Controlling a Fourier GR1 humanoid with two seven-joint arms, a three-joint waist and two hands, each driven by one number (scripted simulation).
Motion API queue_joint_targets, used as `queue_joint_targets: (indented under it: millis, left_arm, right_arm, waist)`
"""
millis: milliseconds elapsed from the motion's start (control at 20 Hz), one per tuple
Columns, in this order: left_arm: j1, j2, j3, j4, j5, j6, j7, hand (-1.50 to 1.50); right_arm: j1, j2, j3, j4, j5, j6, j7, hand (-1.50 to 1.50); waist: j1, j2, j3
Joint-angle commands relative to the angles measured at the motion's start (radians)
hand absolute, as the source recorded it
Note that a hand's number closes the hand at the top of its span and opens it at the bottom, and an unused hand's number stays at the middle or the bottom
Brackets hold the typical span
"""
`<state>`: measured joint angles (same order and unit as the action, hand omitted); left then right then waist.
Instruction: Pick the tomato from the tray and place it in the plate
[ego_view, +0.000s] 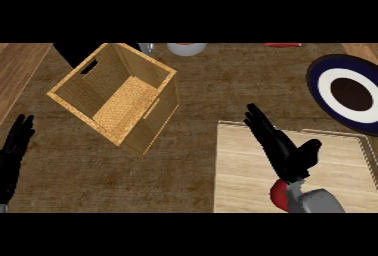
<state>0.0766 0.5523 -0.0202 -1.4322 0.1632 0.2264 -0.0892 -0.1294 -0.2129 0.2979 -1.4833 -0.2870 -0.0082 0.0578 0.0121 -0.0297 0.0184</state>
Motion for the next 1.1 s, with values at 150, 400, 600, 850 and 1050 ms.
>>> queue_joint_targets:
  millis: [150, 400, 600, 850, 1050]
  left_arm:
    - [-0.116, -0.098, -0.051, 0.002, 0.024, -0.003, 0.100, 0.00]
    - [-0.087, -0.114, -0.038, 0.000, 0.105, -0.057, 0.133, 0.00]
    - [-0.158, -0.135, -0.064, -0.028, 0.105, -0.058, 0.199, 0.00]
    - [-0.217, -0.164, -0.078, 0.025, 0.068, -0.046, 0.220, 0.00]
    - [-0.184, -0.177, -0.060, 0.049, 0.078, -0.098, 0.154, 0.00]
  right_arm:
    - [0.029, -0.159, -0.202, -0.110, -0.089, 0.102, -0.096, 1.50]
    - [0.111, -0.280, -0.352, -0.076, 0.191, -0.162, -0.231, -1.50]
    - [0.379, -0.154, -0.366, -0.082, 0.074, -0.048, -0.557, -1.50]
    - [0.500, -0.230, -0.287, -0.095, 0.273, -0.020, -0.668, -1.50]
    - [0.598, -0.263, -0.290, -0.172, 0.337, -0.034, -0.636, -1.50]
  waist:
    - [-0.044, 0.029, -0.018]
    - [-0.110, 0.022, -0.017]
    - [-0.057, 0.027, -0.016]
    - [-0.034, 0.029, -0.018]
    - [-0.027, 0.028, -0.019]
